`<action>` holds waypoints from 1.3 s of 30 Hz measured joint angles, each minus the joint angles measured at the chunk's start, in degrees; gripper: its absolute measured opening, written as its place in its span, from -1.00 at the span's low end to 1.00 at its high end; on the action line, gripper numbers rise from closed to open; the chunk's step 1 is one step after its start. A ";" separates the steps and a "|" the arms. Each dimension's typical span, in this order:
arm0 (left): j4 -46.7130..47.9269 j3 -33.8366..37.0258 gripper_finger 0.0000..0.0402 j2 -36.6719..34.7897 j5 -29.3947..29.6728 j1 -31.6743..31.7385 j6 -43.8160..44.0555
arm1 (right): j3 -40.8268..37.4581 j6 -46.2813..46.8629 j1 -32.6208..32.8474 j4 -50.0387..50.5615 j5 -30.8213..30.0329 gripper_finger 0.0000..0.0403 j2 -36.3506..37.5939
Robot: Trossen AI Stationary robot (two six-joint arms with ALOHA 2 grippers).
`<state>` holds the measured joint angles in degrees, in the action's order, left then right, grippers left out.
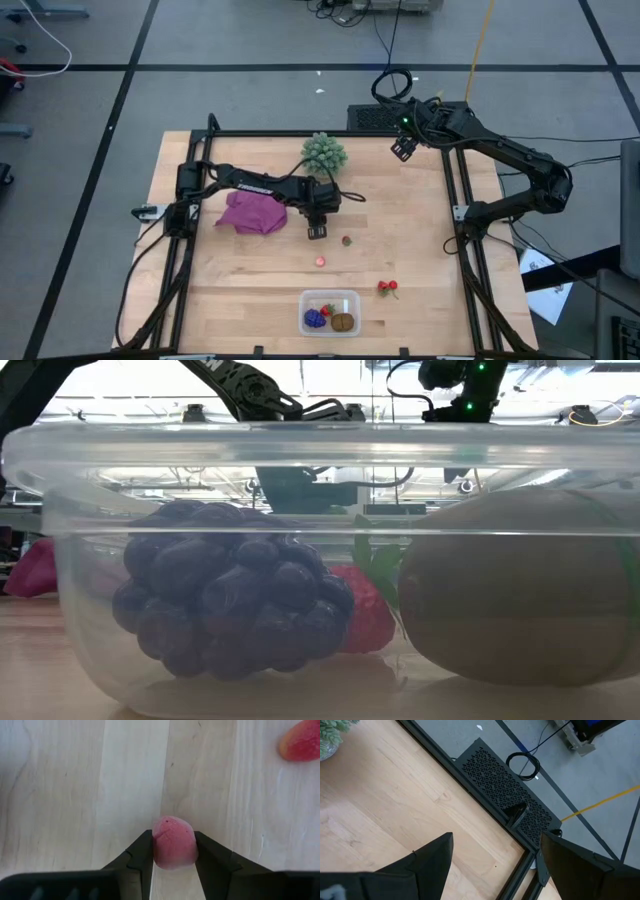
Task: Pick and placing Produce into tupperware
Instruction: Put the top pink peach into the transparent container
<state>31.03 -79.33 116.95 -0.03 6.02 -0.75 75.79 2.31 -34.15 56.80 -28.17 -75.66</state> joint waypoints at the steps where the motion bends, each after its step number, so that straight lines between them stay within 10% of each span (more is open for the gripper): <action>1: 0.14 0.00 -0.41 0.00 0.00 -0.17 0.02 | 0.00 -0.02 0.00 0.00 -0.01 0.44 0.00; 27: 29.41 -19.35 -0.40 -1.70 6.47 -17.30 10.72 | 0.00 -3.17 -2.75 -2.09 -0.08 0.44 0.02; 39: 26.81 -23.41 -0.40 -1.68 4.45 -27.10 25.79 | 0.00 -1.62 -7.04 -4.26 2.96 0.44 0.02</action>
<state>57.84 -102.74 115.26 4.42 -21.08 25.04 75.79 0.69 -41.19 52.53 -25.21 -75.64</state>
